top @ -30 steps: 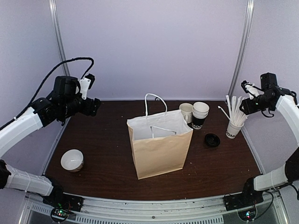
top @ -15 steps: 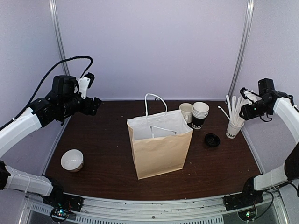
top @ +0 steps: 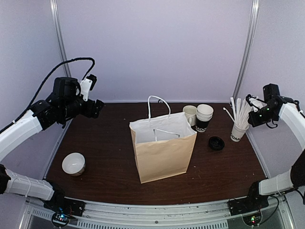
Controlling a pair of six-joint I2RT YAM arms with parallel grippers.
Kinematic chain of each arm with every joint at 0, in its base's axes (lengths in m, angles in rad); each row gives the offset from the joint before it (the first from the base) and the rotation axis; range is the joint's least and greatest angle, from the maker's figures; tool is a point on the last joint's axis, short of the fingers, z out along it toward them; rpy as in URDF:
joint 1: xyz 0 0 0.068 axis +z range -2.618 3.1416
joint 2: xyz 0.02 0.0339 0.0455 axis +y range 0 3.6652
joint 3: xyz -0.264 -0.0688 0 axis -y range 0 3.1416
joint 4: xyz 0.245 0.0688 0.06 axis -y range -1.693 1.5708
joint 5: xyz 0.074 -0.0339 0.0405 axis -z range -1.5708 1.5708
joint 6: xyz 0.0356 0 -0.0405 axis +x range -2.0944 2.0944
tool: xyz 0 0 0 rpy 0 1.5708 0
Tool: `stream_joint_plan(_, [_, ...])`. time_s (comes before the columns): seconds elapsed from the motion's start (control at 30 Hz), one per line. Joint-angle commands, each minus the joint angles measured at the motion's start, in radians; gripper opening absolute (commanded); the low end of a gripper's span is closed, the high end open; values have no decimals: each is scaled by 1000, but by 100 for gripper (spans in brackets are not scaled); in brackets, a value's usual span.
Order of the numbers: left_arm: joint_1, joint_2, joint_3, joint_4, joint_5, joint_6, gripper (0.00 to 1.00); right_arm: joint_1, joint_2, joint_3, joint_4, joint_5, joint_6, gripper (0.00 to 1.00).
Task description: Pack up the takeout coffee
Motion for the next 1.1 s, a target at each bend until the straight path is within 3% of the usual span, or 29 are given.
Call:
stream_joint_plan(0.0, [6, -18, 2, 39, 18, -2, 86, -7, -53, -2, -5, 36, -3, 4])
stream_joint_plan(1.07, [6, -23, 7, 31, 26, 9, 86, -7, -231, 301, -286, 46, -13, 0])
